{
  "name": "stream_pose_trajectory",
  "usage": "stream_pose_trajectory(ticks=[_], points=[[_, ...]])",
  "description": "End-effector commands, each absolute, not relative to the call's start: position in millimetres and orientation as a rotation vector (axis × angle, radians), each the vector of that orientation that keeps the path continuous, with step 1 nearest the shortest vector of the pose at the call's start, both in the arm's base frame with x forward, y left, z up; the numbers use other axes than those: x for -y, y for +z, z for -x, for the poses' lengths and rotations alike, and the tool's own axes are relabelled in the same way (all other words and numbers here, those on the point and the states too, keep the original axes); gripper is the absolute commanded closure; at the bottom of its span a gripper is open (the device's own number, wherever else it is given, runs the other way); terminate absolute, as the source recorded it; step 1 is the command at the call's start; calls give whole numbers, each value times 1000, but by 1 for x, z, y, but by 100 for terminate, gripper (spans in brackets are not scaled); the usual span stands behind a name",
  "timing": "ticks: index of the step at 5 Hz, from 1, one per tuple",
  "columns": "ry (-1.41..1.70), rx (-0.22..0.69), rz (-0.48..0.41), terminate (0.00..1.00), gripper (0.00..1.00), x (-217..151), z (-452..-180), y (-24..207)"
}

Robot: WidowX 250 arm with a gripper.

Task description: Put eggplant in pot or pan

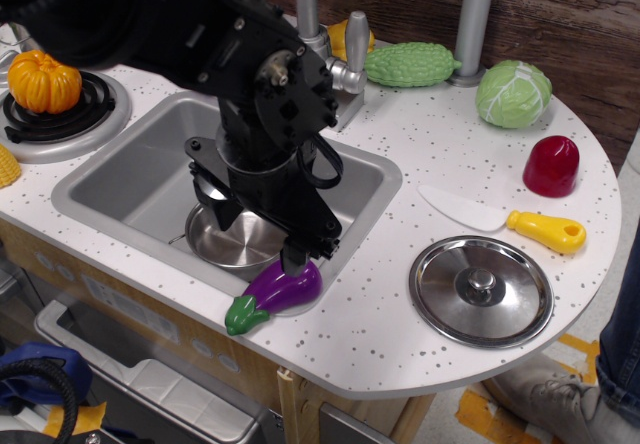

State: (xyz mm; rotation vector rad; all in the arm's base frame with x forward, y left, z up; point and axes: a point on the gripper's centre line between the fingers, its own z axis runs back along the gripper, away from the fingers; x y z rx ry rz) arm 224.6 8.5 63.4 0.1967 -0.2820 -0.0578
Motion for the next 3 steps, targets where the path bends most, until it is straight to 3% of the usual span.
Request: stream_pose_trajectory(ticks=[1, 3], points=[[-58, 282, -197, 0, 0, -8, -225, 63], [-188, 294, -205, 0, 0, -11, -213, 58]])
